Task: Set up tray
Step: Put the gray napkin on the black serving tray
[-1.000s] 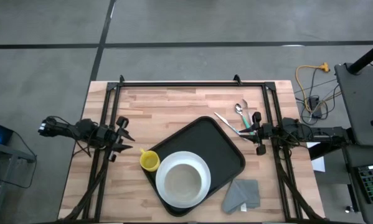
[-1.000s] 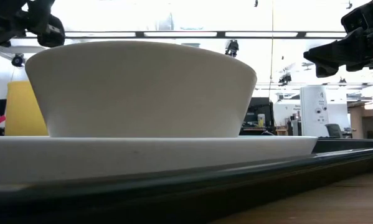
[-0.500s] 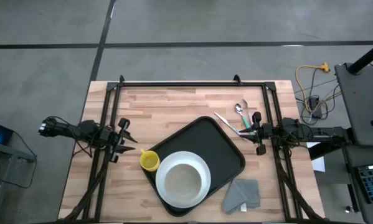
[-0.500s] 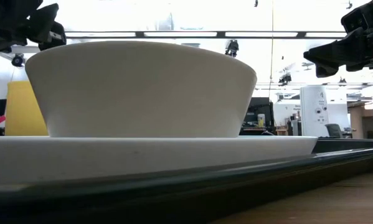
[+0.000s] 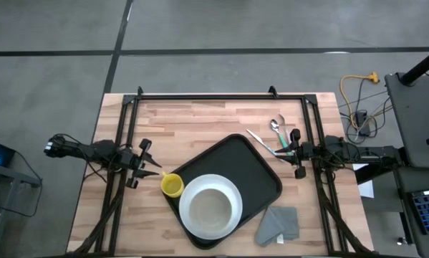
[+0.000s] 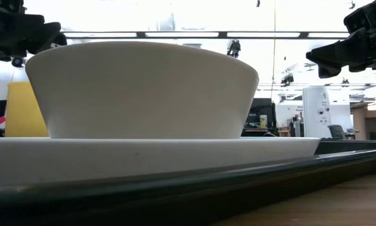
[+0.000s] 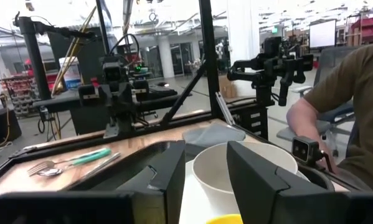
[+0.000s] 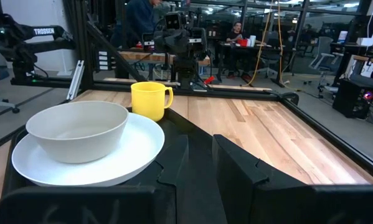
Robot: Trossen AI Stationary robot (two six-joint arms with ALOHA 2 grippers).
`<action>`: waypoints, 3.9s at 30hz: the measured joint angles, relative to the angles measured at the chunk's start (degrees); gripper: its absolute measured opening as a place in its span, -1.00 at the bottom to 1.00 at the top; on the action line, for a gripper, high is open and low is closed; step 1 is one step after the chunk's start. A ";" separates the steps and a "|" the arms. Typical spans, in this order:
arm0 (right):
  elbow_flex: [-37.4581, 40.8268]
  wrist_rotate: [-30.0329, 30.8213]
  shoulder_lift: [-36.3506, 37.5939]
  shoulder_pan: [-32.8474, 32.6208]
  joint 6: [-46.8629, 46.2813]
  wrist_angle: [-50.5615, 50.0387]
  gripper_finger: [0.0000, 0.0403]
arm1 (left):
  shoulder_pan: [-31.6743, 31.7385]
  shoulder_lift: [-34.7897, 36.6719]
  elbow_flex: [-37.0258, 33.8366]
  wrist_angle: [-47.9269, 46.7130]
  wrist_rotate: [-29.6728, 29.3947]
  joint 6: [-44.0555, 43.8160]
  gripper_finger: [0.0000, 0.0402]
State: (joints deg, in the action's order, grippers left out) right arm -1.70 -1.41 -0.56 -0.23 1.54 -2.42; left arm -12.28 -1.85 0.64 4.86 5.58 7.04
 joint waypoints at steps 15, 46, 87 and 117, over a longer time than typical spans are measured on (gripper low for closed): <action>-0.01 0.00 0.02 -0.01 0.00 0.00 -0.66 | -0.01 -0.09 0.33 -3.83 -0.06 0.69 -0.48; 0.00 -0.02 0.08 0.00 -4.62 5.02 -0.66 | -0.02 -0.11 0.48 -4.61 -0.04 -0.26 -0.48; 0.01 -5.36 -0.13 0.00 -13.13 10.96 -0.66 | -0.04 -0.11 0.48 -4.67 0.00 -0.30 -0.48; -13.20 -31.94 -8.35 -0.02 -8.28 2.57 -0.66 | -0.01 -0.13 0.48 -4.66 0.00 -0.30 -0.48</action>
State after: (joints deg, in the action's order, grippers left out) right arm -14.90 -33.35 -8.91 -0.25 -6.74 0.15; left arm -12.29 -1.98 1.13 0.21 5.58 6.74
